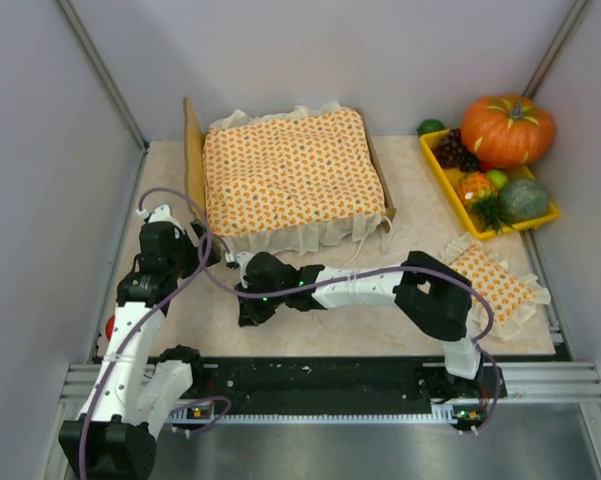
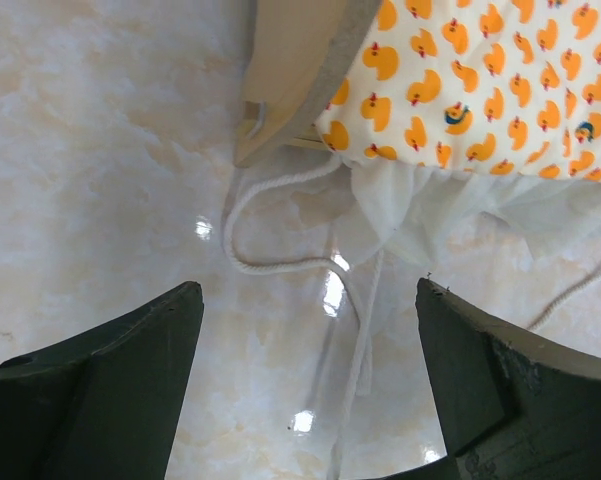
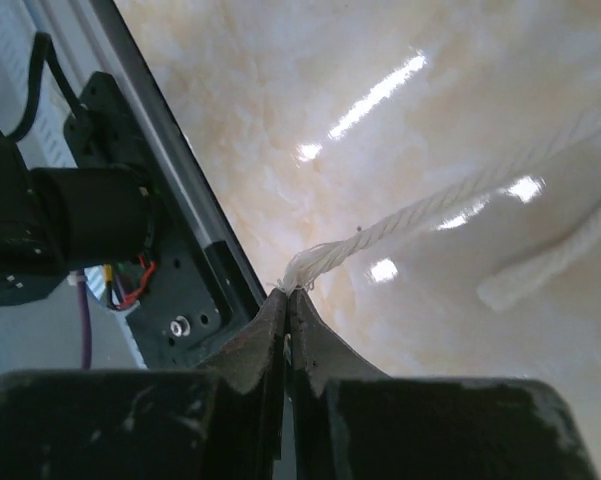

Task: Set up the pet bed

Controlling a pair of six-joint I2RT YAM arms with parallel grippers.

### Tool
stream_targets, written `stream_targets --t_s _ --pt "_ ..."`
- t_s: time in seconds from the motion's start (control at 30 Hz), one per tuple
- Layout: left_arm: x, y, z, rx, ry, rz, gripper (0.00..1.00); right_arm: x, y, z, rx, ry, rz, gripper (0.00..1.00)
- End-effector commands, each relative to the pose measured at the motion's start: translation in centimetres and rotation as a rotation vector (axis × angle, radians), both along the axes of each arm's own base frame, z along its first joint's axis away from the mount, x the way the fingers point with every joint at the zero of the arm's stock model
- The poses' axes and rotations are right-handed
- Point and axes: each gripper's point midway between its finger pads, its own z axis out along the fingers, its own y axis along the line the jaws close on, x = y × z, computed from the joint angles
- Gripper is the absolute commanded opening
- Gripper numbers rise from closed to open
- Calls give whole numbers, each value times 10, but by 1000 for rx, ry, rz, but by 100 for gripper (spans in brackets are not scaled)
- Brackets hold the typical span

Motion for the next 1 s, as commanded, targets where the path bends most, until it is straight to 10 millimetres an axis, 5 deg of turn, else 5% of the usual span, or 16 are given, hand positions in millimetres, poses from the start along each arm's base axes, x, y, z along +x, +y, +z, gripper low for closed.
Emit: stream_targets --t_s 0.0,0.17,0.27,0.37,0.57,0.67,0.73,0.83,0.97 --pt "5 21 11 55 -35 109 92 -2 35 9 69 40 8 2" --pt "9 30 12 71 -38 151 95 9 43 -14 36 87 -49 5" --pt "16 29 4 65 -21 144 95 19 40 -21 34 113 -74 16" --pt "22 27 -2 62 14 133 95 33 35 -2 110 120 -73 33" --pt "31 38 -6 22 25 177 95 32 16 54 258 70 20 53" --pt "31 35 -7 -8 22 176 93 28 -3 45 208 77 22 53" --pt "31 32 -3 -23 -2 170 92 37 -15 58 237 36 -37 53" --pt "29 22 -8 -62 -20 134 89 64 -42 39 134 -20 -183 52" --pt "19 17 -26 -79 8 113 86 80 -52 22 26 -25 -221 47"
